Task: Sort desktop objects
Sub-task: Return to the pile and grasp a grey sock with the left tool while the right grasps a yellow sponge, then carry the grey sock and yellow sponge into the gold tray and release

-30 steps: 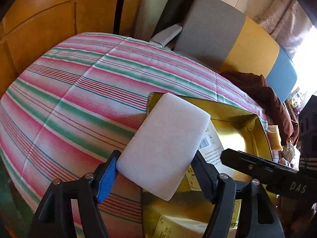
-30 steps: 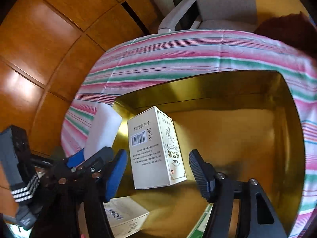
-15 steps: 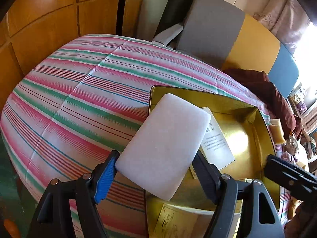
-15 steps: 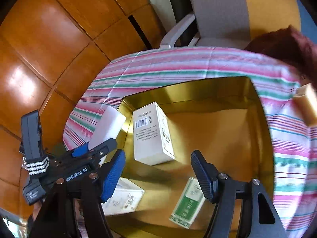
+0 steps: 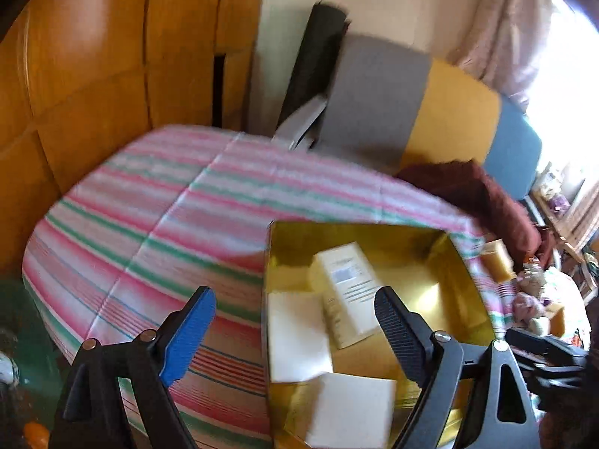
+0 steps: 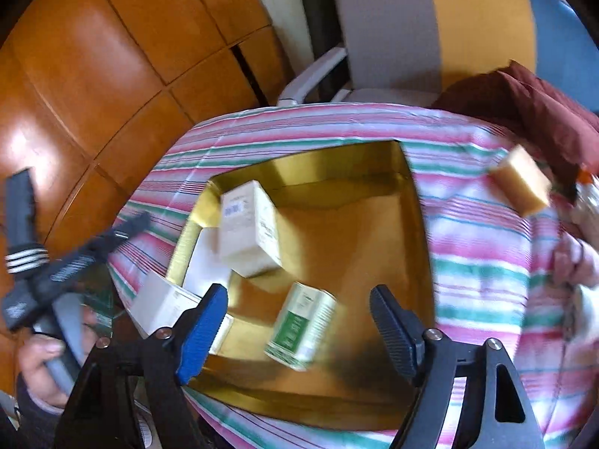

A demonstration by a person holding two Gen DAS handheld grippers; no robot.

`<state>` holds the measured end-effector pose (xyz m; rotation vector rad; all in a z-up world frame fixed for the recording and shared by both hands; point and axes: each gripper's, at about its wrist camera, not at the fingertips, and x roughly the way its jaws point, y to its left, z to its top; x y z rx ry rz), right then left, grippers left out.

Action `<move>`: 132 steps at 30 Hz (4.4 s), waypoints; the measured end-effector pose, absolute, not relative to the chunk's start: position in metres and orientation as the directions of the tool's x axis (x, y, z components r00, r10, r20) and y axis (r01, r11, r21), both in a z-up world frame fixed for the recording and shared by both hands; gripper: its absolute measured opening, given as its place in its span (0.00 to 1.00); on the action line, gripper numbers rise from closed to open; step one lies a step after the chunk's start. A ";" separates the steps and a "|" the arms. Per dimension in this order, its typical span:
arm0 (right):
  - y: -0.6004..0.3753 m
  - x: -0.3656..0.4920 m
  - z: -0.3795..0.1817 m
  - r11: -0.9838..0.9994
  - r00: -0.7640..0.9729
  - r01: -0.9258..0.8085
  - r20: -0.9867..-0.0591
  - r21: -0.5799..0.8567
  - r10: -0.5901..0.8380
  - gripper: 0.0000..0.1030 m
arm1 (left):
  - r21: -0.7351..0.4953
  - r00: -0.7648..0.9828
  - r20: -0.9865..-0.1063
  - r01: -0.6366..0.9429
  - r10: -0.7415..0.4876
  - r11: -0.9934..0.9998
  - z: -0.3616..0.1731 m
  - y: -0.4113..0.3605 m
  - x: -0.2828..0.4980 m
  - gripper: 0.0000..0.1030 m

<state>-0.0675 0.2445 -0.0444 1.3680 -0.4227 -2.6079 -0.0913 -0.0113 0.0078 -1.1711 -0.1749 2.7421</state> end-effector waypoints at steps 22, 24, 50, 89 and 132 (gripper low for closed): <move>0.485 0.023 -0.026 -0.881 -0.569 -0.426 -0.818 0.204 0.086 0.82 | -0.181 -0.467 -0.734 -0.565 0.493 -0.805 0.012 0.183 -0.029 0.63; 0.503 0.025 -0.030 -0.871 -0.551 -0.455 -0.827 0.185 0.112 0.82 | -0.179 -0.445 -0.740 -0.591 0.504 -0.786 0.010 0.202 -0.027 0.63; 0.548 -0.007 -0.087 -0.939 -0.437 -0.342 -0.892 0.048 0.114 0.47 | -0.225 -0.203 -0.810 -0.758 0.550 -0.612 -0.058 0.340 -0.040 0.62; 0.502 0.010 -0.034 -0.929 -0.646 -0.304 -0.762 0.211 0.038 0.43 | -0.311 -0.321 -0.717 -0.647 0.619 -0.696 -0.031 0.267 -0.030 0.36; 0.256 -0.049 -0.064 -0.972 -0.536 0.050 -0.815 0.230 -0.221 0.67 | -0.150 -0.639 -0.713 -0.264 0.289 -0.953 -0.036 0.059 -0.014 0.39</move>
